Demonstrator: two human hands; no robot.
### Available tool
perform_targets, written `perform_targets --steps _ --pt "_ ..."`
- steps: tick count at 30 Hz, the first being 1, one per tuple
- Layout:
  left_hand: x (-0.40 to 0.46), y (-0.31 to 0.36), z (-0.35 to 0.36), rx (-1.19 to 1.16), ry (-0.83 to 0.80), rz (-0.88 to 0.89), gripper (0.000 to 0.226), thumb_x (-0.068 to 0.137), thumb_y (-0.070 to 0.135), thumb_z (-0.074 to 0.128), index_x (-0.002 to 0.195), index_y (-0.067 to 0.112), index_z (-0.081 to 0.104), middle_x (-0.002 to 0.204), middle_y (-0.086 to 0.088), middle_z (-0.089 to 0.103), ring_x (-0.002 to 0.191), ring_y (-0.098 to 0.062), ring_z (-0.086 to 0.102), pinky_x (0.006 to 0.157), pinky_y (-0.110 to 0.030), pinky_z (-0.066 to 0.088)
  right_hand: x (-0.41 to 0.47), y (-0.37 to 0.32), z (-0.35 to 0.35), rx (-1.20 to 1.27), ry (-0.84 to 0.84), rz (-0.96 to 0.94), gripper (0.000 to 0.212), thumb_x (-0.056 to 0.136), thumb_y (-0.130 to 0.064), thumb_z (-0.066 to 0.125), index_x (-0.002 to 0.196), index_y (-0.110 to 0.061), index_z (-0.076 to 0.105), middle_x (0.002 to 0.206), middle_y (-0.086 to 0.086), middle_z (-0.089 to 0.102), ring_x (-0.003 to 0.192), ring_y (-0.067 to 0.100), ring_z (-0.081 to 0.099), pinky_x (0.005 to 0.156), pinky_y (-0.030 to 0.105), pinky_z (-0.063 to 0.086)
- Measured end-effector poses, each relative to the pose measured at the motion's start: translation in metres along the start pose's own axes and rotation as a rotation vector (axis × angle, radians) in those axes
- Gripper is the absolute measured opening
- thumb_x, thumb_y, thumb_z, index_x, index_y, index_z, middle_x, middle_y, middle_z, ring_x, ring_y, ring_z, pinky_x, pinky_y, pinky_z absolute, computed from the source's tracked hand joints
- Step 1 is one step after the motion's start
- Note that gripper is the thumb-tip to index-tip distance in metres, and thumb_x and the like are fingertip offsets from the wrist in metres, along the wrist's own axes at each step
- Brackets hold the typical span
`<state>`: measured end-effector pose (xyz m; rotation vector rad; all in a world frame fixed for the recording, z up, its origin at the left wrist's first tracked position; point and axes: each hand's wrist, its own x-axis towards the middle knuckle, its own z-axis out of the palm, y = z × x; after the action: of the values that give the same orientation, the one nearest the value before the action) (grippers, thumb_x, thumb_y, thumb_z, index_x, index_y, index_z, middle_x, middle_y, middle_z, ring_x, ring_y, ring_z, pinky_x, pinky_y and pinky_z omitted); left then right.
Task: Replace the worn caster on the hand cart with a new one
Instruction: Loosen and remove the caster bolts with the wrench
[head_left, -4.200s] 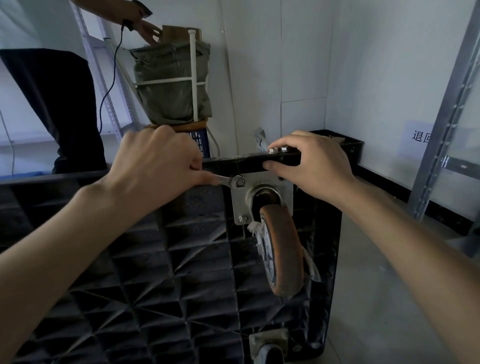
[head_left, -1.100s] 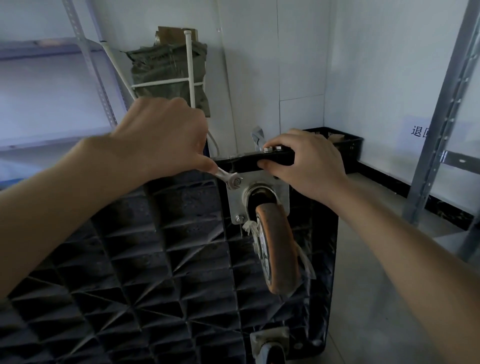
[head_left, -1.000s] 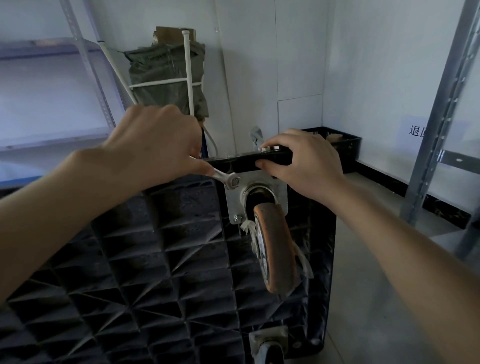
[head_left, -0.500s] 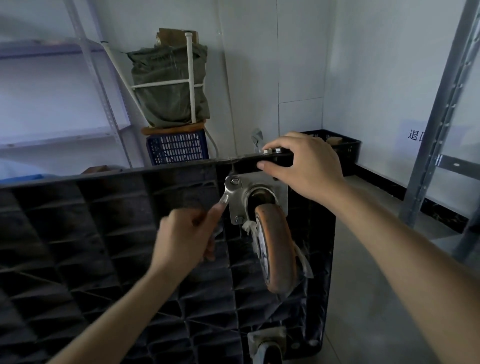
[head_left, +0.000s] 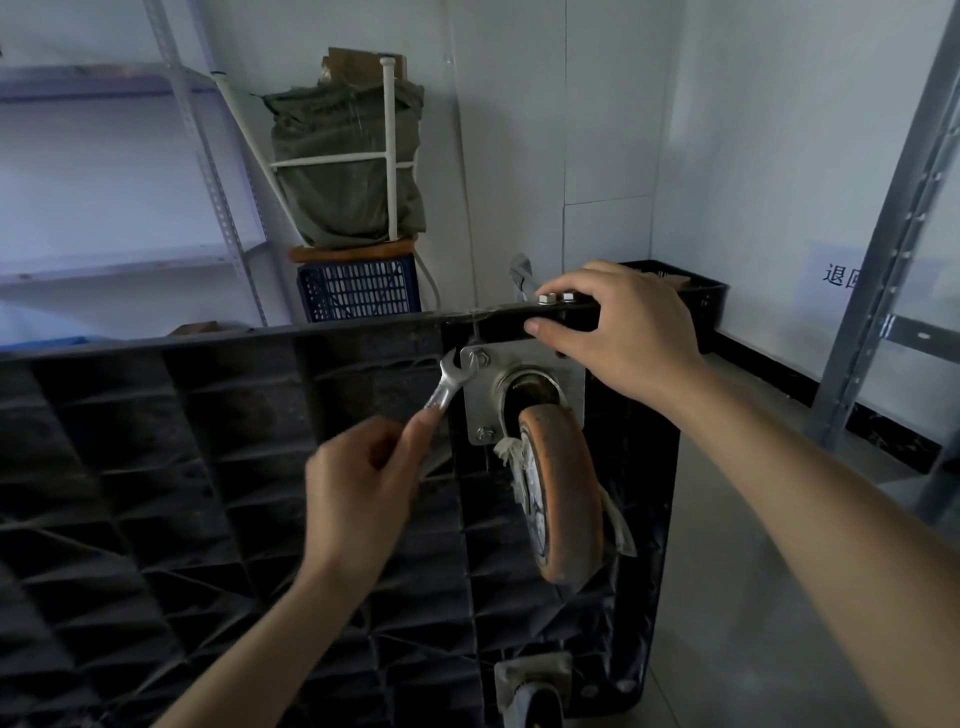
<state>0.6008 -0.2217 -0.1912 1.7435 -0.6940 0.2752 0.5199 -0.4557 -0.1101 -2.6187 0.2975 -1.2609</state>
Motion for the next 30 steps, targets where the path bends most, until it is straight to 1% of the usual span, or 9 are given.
perform_targets --steps 3,5,8,11,15,18,24,27,30 --pt "0.021 0.009 -0.028 0.283 0.008 0.141 0.05 0.086 0.063 0.06 0.06 0.021 0.065 0.049 0.003 0.058 0.044 -0.013 0.051 0.05 -0.038 0.048 0.0 0.0 0.0 0.004 0.002 -0.003 0.031 0.086 -0.058 0.071 0.109 -0.038 0.072 0.093 -0.019 0.061 0.087 0.003 0.054 0.065 0.014 0.03" --pt "0.038 0.021 -0.044 0.469 -0.06 0.19 0.046 0.082 0.067 0.061 0.062 0.027 0.067 0.051 0.01 0.059 0.047 -0.011 0.055 0.053 -0.035 0.05 0.0 0.0 0.0 0.002 0.001 -0.005 0.031 0.086 -0.057 0.071 0.109 -0.038 0.072 0.093 -0.019 0.061 0.087 0.002 0.053 0.065 0.014 0.029" --pt "0.056 0.041 -0.054 0.649 -0.18 0.256 0.044 0.079 0.069 0.063 0.059 0.03 0.067 0.049 0.011 0.058 0.048 -0.009 0.054 0.05 -0.029 0.045 0.0 0.0 0.0 -0.005 0.007 -0.004 0.03 0.086 -0.057 0.071 0.109 -0.038 0.072 0.091 -0.019 0.06 0.086 0.003 0.053 0.064 0.014 0.029" --pt "0.066 0.057 -0.056 0.771 -0.173 0.421 0.046 0.079 0.072 0.057 0.062 0.03 0.067 0.044 0.011 0.052 0.044 -0.005 0.05 0.047 -0.025 0.037 0.0 0.0 0.001 -0.011 0.006 -0.005 0.029 0.086 -0.057 0.07 0.108 -0.039 0.072 0.089 -0.019 0.059 0.085 0.003 0.053 0.063 0.015 0.03" --pt "0.085 0.073 -0.06 0.93 -0.207 0.556 0.057 0.076 0.08 0.043 0.072 0.029 0.069 0.058 0.013 0.057 0.055 -0.008 0.053 0.058 -0.03 0.047 0.0 0.0 0.0 -0.003 0.001 -0.003 0.026 0.086 -0.055 0.071 0.107 -0.039 0.072 0.09 -0.019 0.059 0.086 0.002 0.053 0.064 0.014 0.029" --pt "0.096 0.087 -0.063 1.124 -0.24 0.596 0.062 0.074 0.087 0.037 0.078 0.034 0.069 0.069 0.01 0.061 0.064 -0.013 0.055 0.06 -0.03 0.042 0.0 0.0 0.0 -0.002 0.009 0.002 0.025 0.086 -0.055 0.071 0.106 -0.04 0.073 0.088 -0.019 0.057 0.085 0.002 0.052 0.063 0.014 0.028" --pt "0.107 0.101 -0.059 1.285 -0.211 0.699 0.062 0.079 0.086 0.036 0.081 0.035 0.07 0.07 0.011 0.059 0.063 -0.013 0.051 0.056 -0.028 0.03 -0.001 -0.001 0.0 -0.016 0.023 -0.006 0.027 0.086 -0.054 0.071 0.107 -0.038 0.073 0.089 -0.019 0.057 0.082 0.001 0.049 0.062 0.011 0.025" --pt "0.112 0.106 -0.06 1.307 -0.271 0.727 0.06 0.079 0.086 0.034 0.08 0.037 0.068 0.068 0.014 0.055 0.061 -0.009 0.046 0.053 -0.026 0.028 -0.001 -0.001 0.0 -0.014 0.025 -0.005 0.027 0.085 -0.054 0.072 0.107 -0.038 0.074 0.089 -0.019 0.057 0.083 0.001 0.049 0.063 0.011 0.025" --pt "0.119 0.115 -0.059 1.324 -0.346 0.72 0.053 0.076 0.086 0.036 0.072 0.039 0.059 0.067 0.016 0.053 0.061 -0.005 0.044 0.052 -0.025 0.028 0.0 -0.001 0.0 -0.014 0.023 -0.007 0.027 0.085 -0.054 0.071 0.106 -0.038 0.073 0.09 -0.02 0.058 0.084 0.001 0.051 0.065 0.011 0.025"
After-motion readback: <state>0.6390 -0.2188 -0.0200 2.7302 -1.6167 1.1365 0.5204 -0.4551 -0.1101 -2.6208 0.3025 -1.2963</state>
